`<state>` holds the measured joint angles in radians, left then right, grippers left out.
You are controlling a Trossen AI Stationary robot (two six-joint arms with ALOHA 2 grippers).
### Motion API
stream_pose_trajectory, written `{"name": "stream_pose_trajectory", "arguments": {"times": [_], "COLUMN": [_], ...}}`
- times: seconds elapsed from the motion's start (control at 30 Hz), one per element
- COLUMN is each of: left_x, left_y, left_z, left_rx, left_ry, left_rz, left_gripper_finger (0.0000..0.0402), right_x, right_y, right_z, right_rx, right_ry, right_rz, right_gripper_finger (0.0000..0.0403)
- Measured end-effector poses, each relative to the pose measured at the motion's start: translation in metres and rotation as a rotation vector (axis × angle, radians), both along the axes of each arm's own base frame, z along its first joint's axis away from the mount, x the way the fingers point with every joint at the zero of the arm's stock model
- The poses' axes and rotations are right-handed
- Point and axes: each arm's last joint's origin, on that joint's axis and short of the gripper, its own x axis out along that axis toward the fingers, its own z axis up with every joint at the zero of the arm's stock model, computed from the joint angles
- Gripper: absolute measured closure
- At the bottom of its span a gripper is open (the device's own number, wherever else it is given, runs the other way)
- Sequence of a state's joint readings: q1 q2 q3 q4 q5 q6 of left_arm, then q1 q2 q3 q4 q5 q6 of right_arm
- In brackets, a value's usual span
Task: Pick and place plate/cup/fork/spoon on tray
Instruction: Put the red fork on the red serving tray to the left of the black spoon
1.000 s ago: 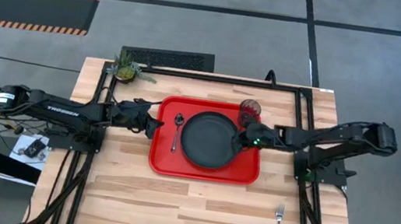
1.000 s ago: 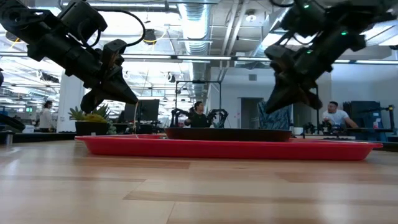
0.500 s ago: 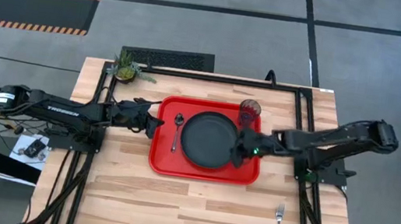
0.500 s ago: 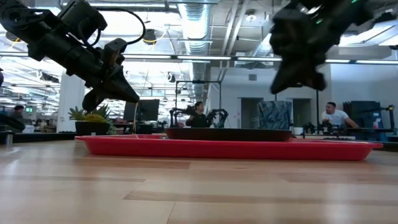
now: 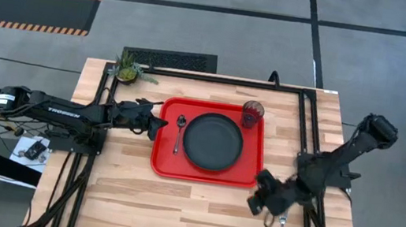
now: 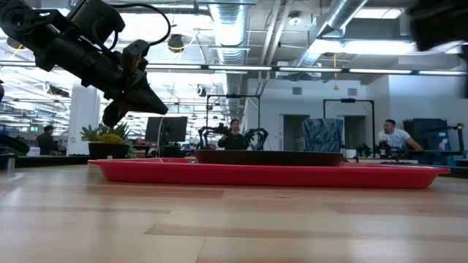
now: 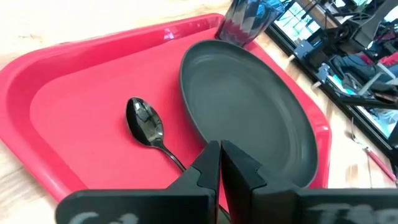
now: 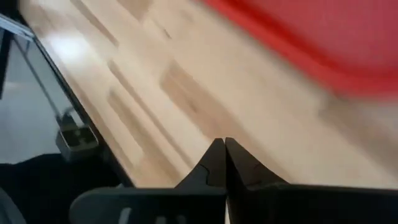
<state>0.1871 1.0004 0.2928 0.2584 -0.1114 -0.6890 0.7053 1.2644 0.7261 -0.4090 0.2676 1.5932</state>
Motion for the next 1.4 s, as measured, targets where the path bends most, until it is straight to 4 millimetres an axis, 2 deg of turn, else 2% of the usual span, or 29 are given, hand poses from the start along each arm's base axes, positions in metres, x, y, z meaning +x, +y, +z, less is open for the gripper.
{"name": "stream_pose_trajectory", "arguments": {"times": [0.1, 0.27, 0.5, 0.9, 1.0, 1.17, 1.3, 1.4], "left_x": [0.000, 0.000, 0.000, 0.000, 0.000, 0.000, -0.001, -0.001], "left_y": [0.000, 0.000, 0.000, 0.000, 0.000, 0.000, 0.000, 0.000], "left_z": [0.000, 0.000, 0.000, -0.001, -0.001, -0.001, -0.002, -0.002], "left_rx": [0.003, 0.006, 0.006, 0.006, 0.006, 0.006, 0.000, -0.002], "left_ry": [0.005, 0.007, 0.008, 0.009, 0.009, 0.012, 0.023, 0.024], "left_rz": [-0.002, -0.003, -0.003, -0.003, -0.003, -0.003, -0.002, -0.003], "left_gripper_finger": [0.0401, 0.0401, 0.0401, 0.0401, 0.0401, 0.0401, 0.0401, 0.0401], "right_x": [-0.018, -0.045, -0.069, -0.079, -0.080, -0.076, -0.072, -0.068], "right_y": [0.015, 0.026, 0.037, 0.033, 0.034, 0.042, 0.051, 0.054], "right_z": [-0.003, -0.008, -0.011, -0.015, -0.023, -0.039, -0.051, -0.055], "right_rx": [0.049, 0.092, 0.168, 0.175, 0.194, 0.183, 0.172, 0.120], "right_ry": [0.062, 0.186, 0.281, 0.513, 0.564, 0.601, 0.675, 0.752], "right_rz": [-0.018, -0.108, -0.214, -0.180, -0.180, -0.183, -0.139, -0.180], "right_gripper_finger": [0.0397, 0.0391, 0.0349, 0.0269, 0.0255, 0.0241, 0.0236, 0.0234]}}
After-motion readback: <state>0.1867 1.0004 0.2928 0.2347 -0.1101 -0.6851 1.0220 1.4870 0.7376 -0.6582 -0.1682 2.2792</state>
